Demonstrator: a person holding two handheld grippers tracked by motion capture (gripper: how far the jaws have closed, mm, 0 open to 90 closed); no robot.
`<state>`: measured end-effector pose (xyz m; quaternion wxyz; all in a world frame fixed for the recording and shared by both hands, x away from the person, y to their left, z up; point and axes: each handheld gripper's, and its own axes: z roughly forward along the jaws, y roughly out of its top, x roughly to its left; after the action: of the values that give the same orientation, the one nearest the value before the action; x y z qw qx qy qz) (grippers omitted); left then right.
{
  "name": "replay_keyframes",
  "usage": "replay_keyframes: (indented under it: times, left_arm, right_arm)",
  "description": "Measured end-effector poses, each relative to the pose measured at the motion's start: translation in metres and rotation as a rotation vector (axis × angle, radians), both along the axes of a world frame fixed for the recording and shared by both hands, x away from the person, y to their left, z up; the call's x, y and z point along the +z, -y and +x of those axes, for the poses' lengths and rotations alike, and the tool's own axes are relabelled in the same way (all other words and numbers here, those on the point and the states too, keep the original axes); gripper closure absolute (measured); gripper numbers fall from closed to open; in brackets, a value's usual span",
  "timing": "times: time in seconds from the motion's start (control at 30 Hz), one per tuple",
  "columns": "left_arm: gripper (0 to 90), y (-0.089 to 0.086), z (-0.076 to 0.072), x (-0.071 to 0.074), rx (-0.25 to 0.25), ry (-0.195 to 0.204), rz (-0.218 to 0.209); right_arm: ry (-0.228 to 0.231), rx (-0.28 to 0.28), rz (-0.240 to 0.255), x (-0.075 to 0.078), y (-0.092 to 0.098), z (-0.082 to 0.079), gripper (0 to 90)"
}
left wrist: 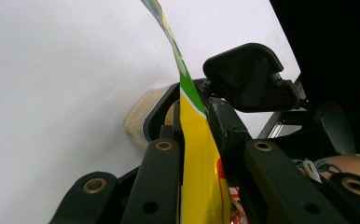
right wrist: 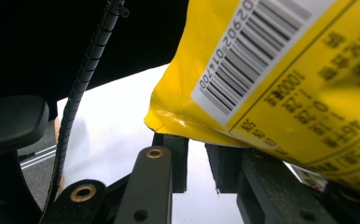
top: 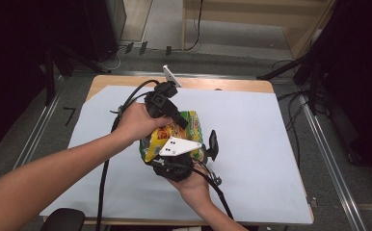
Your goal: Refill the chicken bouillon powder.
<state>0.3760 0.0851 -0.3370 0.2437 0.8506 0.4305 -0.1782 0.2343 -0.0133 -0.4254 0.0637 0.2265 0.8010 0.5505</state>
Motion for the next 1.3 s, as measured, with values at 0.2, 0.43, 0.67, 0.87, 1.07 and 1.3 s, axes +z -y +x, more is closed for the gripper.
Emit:
replay_keyframes:
  times: [0.2, 0.43, 0.67, 0.87, 1.07, 1.3]
  left_arm:
    - [82.0, 0.0013, -0.0002, 0.0016, 0.000, 0.006, 0.008]
    - [81.9, 0.0031, -0.0006, 0.0029, -0.010, 0.010, 0.014]
    - [81.9, 0.0049, -0.0004, 0.0037, -0.014, 0.013, 0.019]
    - [81.8, 0.0051, -0.0004, 0.0042, -0.016, 0.014, 0.015]
    - [81.8, 0.0064, 0.0001, 0.0051, -0.022, 0.015, 0.026]
    - [81.8, 0.0076, 0.0005, 0.0064, -0.020, 0.016, 0.018]
  right_arm:
    - [-0.004, 0.000, 0.004, 0.0004, 0.0001, 0.0002, 79.9]
    - [-0.007, -0.006, 0.009, 0.0011, 0.0003, -0.0002, 80.0]
    - [-0.009, -0.010, 0.015, 0.0013, 0.0009, 0.0001, 80.1]
    - [-0.012, -0.010, 0.022, 0.0017, 0.0010, 0.0000, 80.2]
    - [-0.011, -0.008, 0.028, 0.0020, 0.0012, 0.0000, 80.4]
    - [-0.005, -0.013, 0.027, 0.0025, 0.0020, 0.0002, 80.4]
